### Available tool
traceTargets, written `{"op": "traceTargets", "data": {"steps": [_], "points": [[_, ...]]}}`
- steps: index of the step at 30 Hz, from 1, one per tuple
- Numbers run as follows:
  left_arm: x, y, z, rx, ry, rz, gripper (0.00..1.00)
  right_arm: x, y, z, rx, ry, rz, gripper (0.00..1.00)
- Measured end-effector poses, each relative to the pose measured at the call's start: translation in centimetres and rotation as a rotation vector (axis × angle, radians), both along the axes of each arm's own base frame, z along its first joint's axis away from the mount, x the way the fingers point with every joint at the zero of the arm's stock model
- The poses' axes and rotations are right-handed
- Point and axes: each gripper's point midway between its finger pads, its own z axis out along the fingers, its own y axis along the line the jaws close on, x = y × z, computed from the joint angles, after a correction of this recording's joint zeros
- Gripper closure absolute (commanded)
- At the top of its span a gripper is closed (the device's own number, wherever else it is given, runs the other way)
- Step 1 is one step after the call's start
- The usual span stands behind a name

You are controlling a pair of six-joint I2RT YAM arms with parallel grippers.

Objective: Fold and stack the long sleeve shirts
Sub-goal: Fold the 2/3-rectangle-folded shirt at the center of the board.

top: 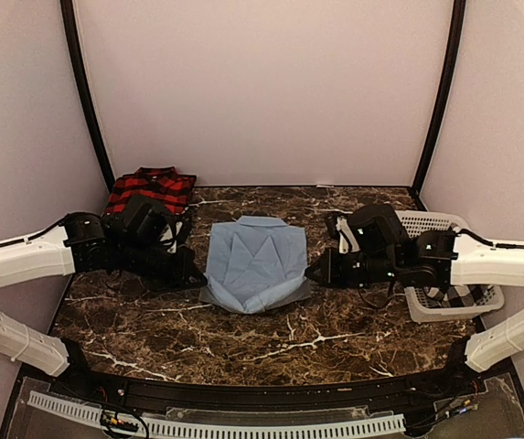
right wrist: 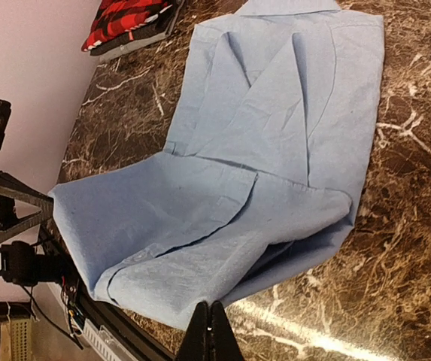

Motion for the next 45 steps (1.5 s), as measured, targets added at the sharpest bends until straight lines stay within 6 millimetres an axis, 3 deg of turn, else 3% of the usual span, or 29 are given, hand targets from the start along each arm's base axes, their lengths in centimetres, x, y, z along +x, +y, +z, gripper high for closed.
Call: {"op": "traceTargets", "data": {"steps": [5,11,14,19,22,26,30,36,40,45], "points": [[4.9,1.2,0.7,-0.004,-0.002,0.081,1.00,4.8,-0.9,0.1,-0.031,-0.013,-0.071,1.00],[11.5,0.5,2.0,-0.054,-0.020,0.113,1.00,11.3,-1.0,0.8,-0.032,-0.033,-0.127,1.00],[14.8,0.1,1.7,-0.077,-0.024,0.123,1.00,15.1,-1.0,0.4,-0.024,-0.030,-0.150,1.00],[21.7,-0.1,-1.2,-0.113,-0.020,0.152,1.00,22.4,-0.8,-2.3,-0.005,-0.017,-0.188,1.00],[25.4,-0.4,-4.2,-0.122,-0.008,0.162,1.00,26.1,-0.5,-5.8,-0.003,0.016,-0.198,1.00],[28.8,-0.8,-9.4,-0.119,0.034,0.172,1.00,28.9,-0.2,-10.6,-0.019,0.076,-0.203,1.00],[29.1,-1.2,-13.1,-0.111,0.087,0.163,1.00,29.1,0.3,-14.1,-0.033,0.128,-0.191,1.00],[27.9,-1.3,-14.1,-0.140,0.106,0.156,1.00,28.0,0.7,-15.1,-0.020,0.148,-0.182,1.00],[24.5,-0.7,-14.1,-0.151,0.129,0.158,1.00,24.3,0.9,-15.3,-0.010,0.166,-0.163,1.00],[17.7,0.4,-13.2,-0.129,0.171,0.159,1.00,16.3,0.6,-14.8,-0.036,0.212,-0.116,1.00]]}}
